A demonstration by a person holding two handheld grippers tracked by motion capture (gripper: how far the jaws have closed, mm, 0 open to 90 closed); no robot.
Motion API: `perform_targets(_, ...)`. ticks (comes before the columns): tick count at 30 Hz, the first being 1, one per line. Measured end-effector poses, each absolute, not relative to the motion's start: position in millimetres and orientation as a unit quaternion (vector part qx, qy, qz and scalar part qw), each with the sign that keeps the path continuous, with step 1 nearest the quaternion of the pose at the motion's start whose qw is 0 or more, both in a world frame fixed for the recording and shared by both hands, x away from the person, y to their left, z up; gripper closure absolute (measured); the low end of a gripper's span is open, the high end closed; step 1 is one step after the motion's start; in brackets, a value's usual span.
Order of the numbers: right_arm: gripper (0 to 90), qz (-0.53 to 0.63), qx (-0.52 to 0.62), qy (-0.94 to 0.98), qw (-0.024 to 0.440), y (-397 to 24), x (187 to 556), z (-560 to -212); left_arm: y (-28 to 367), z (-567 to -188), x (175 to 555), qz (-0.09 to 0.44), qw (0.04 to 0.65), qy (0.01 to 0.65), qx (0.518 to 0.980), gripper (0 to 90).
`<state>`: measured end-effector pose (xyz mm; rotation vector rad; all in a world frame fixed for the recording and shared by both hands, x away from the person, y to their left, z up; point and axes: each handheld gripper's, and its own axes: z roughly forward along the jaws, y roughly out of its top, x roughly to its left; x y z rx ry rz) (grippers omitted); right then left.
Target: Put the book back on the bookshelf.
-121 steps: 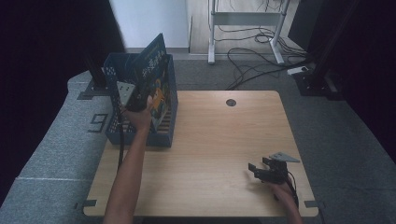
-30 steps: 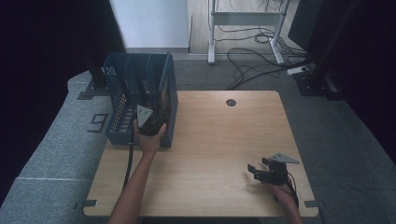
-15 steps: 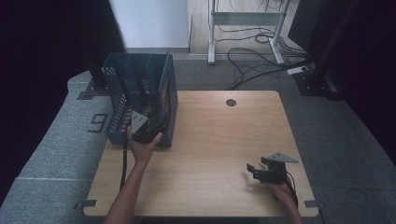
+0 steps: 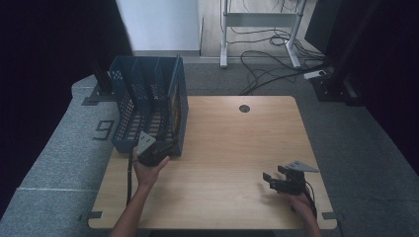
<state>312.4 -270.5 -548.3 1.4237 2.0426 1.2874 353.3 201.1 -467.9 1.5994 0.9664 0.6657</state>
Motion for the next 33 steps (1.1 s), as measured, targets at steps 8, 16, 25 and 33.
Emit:
perform_targets(8,21.4,0.452,0.505,0.715,0.168,-274,313,-549,197,-495,330,0.233,0.531,0.405,0.706,39.8)
perform_targets(16,21.5,0.448,0.507,0.717,0.167,-275,312,-552,195,-524,311,0.185,0.505,0.406,0.739,38.3)
perform_targets(25,21.6,0.445,0.510,0.718,0.165,-275,312,-553,205,-531,300,0.173,0.493,0.438,0.731,39.0)
perform_targets(33,21.5,0.444,0.505,0.721,0.167,-272,313,-553,210,-535,306,0.169,0.475,0.451,0.737,36.0)
